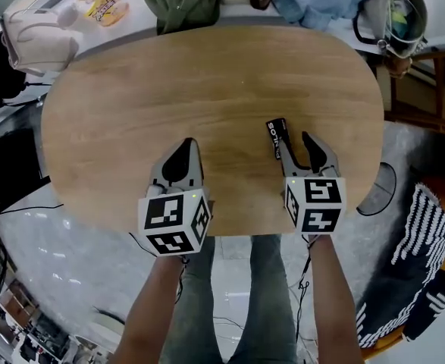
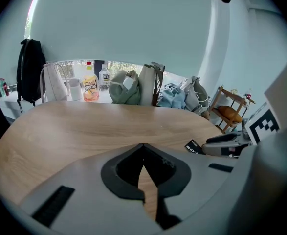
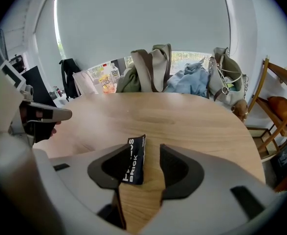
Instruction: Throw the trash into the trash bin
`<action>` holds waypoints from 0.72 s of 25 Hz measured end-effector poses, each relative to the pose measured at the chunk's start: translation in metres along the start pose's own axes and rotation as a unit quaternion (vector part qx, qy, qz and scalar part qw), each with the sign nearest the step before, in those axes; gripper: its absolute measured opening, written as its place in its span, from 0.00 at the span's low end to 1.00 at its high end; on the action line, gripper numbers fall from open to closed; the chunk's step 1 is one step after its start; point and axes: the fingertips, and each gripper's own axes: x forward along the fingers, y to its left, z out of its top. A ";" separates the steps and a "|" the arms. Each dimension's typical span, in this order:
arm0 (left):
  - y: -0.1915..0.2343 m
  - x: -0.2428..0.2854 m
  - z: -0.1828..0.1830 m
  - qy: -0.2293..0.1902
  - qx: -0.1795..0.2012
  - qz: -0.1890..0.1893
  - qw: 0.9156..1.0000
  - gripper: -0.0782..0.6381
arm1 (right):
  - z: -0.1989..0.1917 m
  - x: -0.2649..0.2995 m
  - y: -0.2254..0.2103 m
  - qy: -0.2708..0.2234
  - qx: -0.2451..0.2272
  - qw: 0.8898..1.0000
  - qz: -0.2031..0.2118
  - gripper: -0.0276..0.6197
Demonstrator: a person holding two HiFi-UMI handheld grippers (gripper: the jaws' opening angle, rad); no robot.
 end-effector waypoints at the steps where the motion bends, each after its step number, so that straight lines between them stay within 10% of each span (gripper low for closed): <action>1: 0.002 0.001 0.000 0.000 -0.001 0.001 1.000 0.12 | -0.001 0.002 0.002 0.002 0.000 1.000 0.001 0.34; 18: 0.016 0.009 -0.002 0.002 -0.008 0.006 1.000 0.12 | -0.010 0.017 0.008 0.027 -0.008 1.000 -0.006 0.18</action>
